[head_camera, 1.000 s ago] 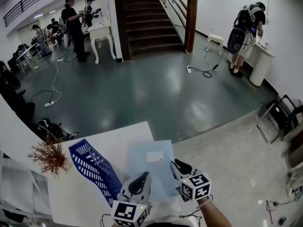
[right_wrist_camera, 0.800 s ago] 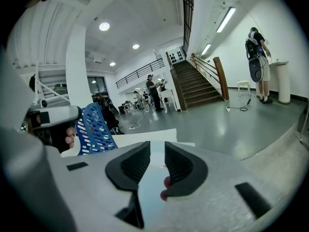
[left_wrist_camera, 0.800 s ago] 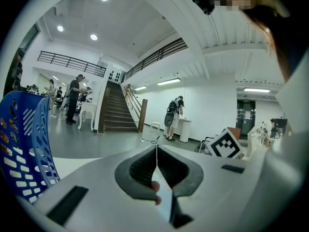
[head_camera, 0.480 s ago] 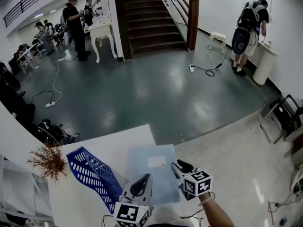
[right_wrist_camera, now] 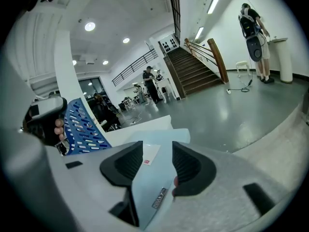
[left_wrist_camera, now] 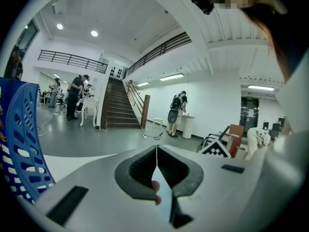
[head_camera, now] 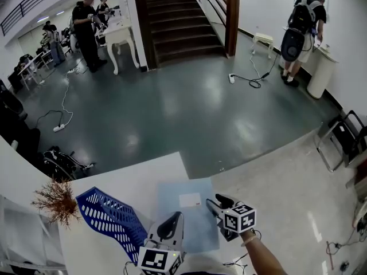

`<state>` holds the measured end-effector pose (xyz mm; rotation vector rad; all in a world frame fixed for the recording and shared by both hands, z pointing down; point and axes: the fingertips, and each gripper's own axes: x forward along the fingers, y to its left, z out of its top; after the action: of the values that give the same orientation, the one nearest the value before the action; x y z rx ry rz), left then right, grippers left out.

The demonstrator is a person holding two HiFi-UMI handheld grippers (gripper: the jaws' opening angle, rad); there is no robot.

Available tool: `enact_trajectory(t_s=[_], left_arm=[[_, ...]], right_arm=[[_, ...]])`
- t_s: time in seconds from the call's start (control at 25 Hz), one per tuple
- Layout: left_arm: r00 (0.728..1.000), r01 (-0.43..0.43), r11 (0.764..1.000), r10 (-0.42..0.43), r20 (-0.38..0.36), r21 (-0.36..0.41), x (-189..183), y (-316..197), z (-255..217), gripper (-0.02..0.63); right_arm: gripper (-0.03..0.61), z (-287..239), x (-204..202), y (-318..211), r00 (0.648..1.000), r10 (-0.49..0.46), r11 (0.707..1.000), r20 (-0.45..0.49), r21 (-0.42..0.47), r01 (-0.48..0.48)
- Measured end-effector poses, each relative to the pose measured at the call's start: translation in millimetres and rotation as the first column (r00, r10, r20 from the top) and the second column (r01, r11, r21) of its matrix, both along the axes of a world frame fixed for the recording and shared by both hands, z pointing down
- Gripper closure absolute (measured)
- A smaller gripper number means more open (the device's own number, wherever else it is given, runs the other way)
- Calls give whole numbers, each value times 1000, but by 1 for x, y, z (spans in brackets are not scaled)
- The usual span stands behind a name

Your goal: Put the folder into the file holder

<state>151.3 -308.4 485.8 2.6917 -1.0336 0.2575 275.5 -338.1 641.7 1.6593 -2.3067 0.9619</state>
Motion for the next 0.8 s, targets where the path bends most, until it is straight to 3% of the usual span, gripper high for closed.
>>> enact_trajectory(t_s=[0.36, 0.6, 0.8], left_arm=[[1000, -10, 999, 11, 25, -32, 4, -9, 15, 605], [999, -9, 999, 11, 38, -51, 3, -15, 22, 606], [999, -5, 998, 8, 42, -63, 4, -18, 27, 606]], right_arm=[[339, 34, 4, -7, 991, -17, 996, 131, -80, 28], [314, 46, 9, -15, 962, 26, 995, 272, -96, 0], [288, 62, 7, -19, 953, 17, 992, 302, -121, 21]])
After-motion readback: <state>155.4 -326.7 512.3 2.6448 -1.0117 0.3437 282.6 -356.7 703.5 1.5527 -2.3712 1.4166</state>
